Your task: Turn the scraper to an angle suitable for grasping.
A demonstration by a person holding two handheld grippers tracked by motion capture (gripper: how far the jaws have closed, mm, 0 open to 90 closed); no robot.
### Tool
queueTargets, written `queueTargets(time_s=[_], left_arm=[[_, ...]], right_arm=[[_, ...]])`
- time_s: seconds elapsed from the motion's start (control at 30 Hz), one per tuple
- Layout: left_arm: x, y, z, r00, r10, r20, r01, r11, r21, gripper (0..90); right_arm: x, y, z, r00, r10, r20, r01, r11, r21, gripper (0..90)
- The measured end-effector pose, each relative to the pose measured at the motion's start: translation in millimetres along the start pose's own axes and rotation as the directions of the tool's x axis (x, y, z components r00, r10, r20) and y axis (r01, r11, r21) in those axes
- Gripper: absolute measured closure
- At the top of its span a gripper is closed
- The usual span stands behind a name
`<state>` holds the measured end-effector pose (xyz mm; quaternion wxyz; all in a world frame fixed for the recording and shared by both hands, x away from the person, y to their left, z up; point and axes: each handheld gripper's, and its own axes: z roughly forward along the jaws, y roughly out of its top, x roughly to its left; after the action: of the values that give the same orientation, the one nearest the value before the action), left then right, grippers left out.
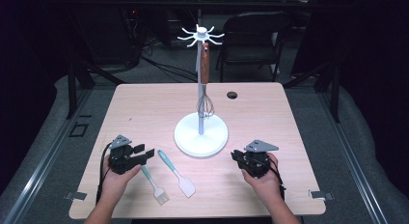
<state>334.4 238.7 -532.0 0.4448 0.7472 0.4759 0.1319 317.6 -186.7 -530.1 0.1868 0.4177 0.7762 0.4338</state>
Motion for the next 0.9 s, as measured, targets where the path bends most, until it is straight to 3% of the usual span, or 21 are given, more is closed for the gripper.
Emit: queueTargets(time_s=[0.17, 0.47, 0.6, 0.8, 0.9], left_arm=[[5.3, -1.6, -4.8, 0.9998, -0.019, -0.004, 0.019, 0.9998, -0.008, 47.6], [10.9, -2.3, -7.6, 0.9992, -0.04, -0.003, 0.04, 0.9991, -0.017, 48.8], [11.7, -3.3, -6.6, 0.999, -0.044, 0.002, 0.044, 0.9989, -0.018, 49.1], [12.3, -4.3, -5.2, 0.9992, -0.039, 0.006, 0.039, 0.9992, -0.011, 49.3], [12.8, -4.4, -5.3, 0.9992, -0.039, 0.004, 0.04, 0.9992, -0.009, 49.3]], right_arm=[[-1.3, 13.7, -1.4, 0.9999, 0.003, -0.01, -0.003, 0.9997, -0.023, 88.4], [-2.0, 70.0, -0.1, 0.9993, -0.036, -0.006, 0.036, 0.994, -0.103, 90.0], [-0.1, 99.8, -3.2, 0.9983, -0.058, -0.006, 0.056, 0.9834, -0.173, 90.0], [1.6, 141.3, -12.0, 0.998, -0.059, -0.025, 0.049, 0.9541, -0.296, 90.0], [2.1, 153.5, -15.3, 0.9973, -0.069, -0.025, 0.058, 0.9459, -0.319, 90.0]])
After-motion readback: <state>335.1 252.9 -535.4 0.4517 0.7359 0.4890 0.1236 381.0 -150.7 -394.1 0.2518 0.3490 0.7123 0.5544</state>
